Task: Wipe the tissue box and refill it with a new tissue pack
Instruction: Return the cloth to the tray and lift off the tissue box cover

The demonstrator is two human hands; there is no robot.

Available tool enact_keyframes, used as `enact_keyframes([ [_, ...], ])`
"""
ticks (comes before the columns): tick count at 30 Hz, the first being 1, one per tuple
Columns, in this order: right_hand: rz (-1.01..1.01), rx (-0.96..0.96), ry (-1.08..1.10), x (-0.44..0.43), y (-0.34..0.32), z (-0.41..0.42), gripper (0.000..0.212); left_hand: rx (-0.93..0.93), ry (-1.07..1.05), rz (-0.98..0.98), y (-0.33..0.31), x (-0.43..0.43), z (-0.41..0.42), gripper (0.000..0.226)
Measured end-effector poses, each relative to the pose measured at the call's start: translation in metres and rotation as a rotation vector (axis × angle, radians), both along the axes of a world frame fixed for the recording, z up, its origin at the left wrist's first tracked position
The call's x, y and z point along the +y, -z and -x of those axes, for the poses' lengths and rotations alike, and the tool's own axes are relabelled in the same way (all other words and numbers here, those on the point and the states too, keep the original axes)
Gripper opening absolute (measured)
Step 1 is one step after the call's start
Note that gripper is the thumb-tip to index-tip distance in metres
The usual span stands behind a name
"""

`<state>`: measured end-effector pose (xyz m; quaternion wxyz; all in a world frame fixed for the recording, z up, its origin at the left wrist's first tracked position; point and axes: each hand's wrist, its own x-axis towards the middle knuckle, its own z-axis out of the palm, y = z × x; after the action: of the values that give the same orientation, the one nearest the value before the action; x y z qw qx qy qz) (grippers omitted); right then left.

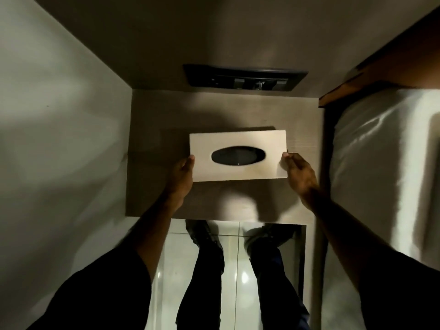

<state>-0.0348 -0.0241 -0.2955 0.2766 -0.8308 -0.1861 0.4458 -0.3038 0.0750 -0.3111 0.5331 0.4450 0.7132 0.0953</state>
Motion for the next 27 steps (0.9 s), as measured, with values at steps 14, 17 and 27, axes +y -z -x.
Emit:
enact_keyframes([
  [14,0.154,-0.063,-0.107,0.037,-0.012,-0.013,0.039,0.089,-0.011,-0.003,0.003,0.025,-0.011,0.039],
  [17,0.174,-0.09,-0.176,0.035,-0.016,-0.012,0.042,0.098,0.0,0.006,0.004,0.027,-0.01,0.038],
  [27,0.164,-0.137,-0.247,0.033,-0.02,-0.004,0.036,0.146,0.01,0.023,0.003,0.034,-0.012,0.043],
])
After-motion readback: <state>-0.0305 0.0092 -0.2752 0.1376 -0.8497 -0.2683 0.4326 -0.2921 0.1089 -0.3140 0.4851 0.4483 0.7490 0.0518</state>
